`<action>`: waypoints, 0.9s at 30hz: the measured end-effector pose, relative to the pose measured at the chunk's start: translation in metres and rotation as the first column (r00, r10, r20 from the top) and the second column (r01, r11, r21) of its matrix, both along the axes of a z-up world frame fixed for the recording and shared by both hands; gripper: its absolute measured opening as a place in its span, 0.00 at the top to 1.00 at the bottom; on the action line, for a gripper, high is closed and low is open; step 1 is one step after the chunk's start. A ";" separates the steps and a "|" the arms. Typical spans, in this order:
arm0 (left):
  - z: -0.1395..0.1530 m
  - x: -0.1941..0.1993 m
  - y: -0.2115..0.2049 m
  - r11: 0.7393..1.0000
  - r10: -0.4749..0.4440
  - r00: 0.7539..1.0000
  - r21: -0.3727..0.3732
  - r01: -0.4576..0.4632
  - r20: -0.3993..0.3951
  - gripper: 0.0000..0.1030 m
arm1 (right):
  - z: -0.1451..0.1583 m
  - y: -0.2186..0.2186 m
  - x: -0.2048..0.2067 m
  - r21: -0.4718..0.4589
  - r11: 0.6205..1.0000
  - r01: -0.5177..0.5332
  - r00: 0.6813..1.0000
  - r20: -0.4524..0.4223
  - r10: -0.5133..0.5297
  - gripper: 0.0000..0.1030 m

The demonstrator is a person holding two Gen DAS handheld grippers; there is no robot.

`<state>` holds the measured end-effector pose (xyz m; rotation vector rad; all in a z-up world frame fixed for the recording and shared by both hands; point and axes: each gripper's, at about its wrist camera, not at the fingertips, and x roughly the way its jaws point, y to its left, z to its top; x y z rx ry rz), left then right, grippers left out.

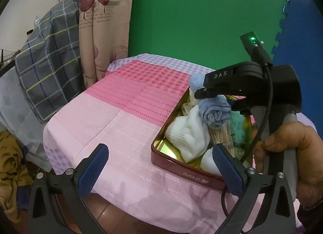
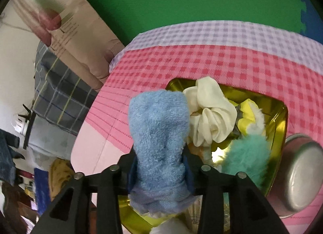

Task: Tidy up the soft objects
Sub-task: 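Lower the blue towel into the tin box and open the right tool, then move the left tool to the black-blue snack packet and grasp it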

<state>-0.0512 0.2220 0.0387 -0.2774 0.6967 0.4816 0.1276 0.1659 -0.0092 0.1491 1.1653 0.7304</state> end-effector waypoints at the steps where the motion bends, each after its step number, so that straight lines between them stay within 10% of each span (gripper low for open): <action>1: 0.000 0.000 0.000 1.000 0.001 1.000 0.003 -0.001 0.000 0.01 | 0.001 -0.001 0.000 -0.003 1.000 0.006 1.000 0.012 -0.006 0.61; 16: -0.001 0.002 -0.004 0.999 -0.003 1.000 0.031 0.003 -0.016 0.01 | 0.048 -0.052 -0.015 0.142 0.990 -0.012 0.990 0.141 -0.008 0.49; 27: 0.002 -0.002 -0.016 0.999 -0.039 0.999 0.021 0.039 0.004 0.01 | 0.036 -0.249 -0.094 0.002 0.981 0.194 0.781 0.605 -0.156 0.45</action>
